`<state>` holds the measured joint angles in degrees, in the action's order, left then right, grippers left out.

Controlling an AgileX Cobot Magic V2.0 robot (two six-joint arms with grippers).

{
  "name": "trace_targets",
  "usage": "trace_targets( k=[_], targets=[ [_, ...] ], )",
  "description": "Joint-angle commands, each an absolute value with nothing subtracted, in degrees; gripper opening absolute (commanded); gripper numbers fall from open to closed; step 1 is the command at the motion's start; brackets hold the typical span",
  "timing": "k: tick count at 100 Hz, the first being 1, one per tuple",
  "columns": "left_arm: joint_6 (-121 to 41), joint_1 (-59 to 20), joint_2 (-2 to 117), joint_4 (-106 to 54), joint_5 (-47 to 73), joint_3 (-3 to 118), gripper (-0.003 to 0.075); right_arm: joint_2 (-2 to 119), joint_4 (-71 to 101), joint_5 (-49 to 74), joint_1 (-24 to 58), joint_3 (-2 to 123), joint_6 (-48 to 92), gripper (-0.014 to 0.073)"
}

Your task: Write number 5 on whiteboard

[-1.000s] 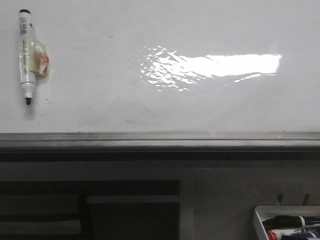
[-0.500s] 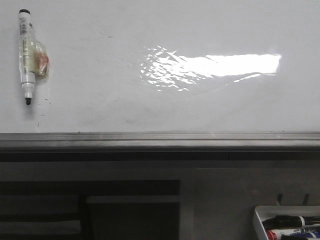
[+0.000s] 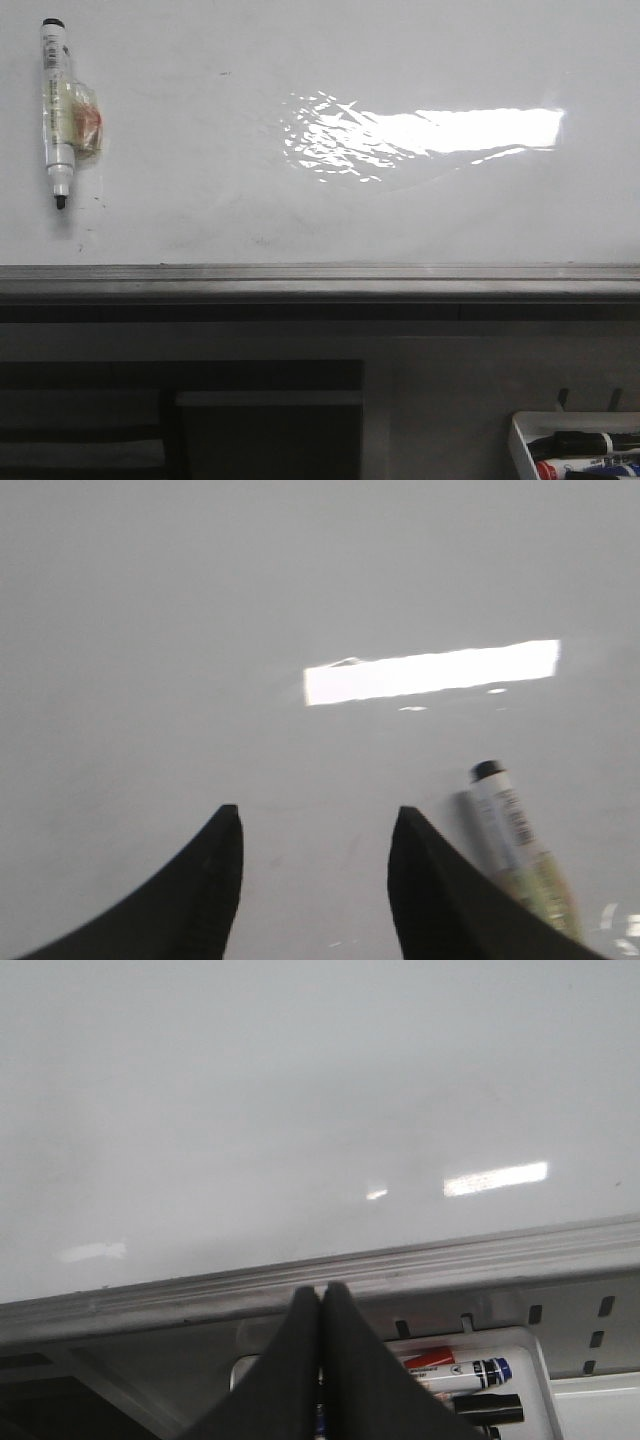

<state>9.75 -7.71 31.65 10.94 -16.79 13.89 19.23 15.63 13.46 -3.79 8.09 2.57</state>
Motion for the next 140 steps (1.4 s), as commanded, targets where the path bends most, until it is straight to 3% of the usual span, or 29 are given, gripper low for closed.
trace_targets(
  k=[1, 17, 34, 48, 69, 99, 130, 135, 140],
  targets=[
    [10.4, -13.6, 35.2, 11.3, -27.4, 15.7, 0.0316, 20.1, 15.8, 8.8, -3.5, 10.1, 2.8, -0.0061],
    [10.4, -23.9, 42.5, 8.5, -27.5, 16.5, 0.0316, 20.1, 15.8, 8.7, -3.5, 10.1, 2.8, -0.0061],
    [10.4, -28.9, 51.3, -1.1, -28.9, 16.5, 0.0316, 20.1, 15.8, 8.8, -3.5, 10.1, 2.8, -0.0061],
    [10.5, -29.0, 57.7, -5.4, -35.0, 16.5, 0.0325, 20.1, 15.8, 8.8, -3.5, 10.1, 2.8, -0.0061],
    [15.5, -29.0, 61.4, -6.6, -35.7, 16.6, 0.0422, 20.1, 15.8, 8.8, -3.5, 10.1, 2.8, -0.0061],
    [17.4, -29.5, 64.3, 0.0, -35.2, 18.6, 0.0421, 20.1, 15.9, 8.8, -3.5, 10.1, 2.8, -0.0061],
    [17.4, -29.5, 69.2, -4.0, -33.4, 20.0, 0.0419, 20.1, 15.9, 8.7, -3.5, 10.1, 2.8, -0.0061],
    [17.4, -29.5, 69.9, -4.1, -32.1, 20.0, 0.0397, 20.1, 15.9, 8.7, -3.5, 10.1, 2.8, -0.0061],
    [17.4, -29.5, 70.4, -4.5, -31.0, 20.0, 0.0326, 20.1, 15.9, 8.7, -3.5, 10.1, 2.8, -0.0061]
  ],
)
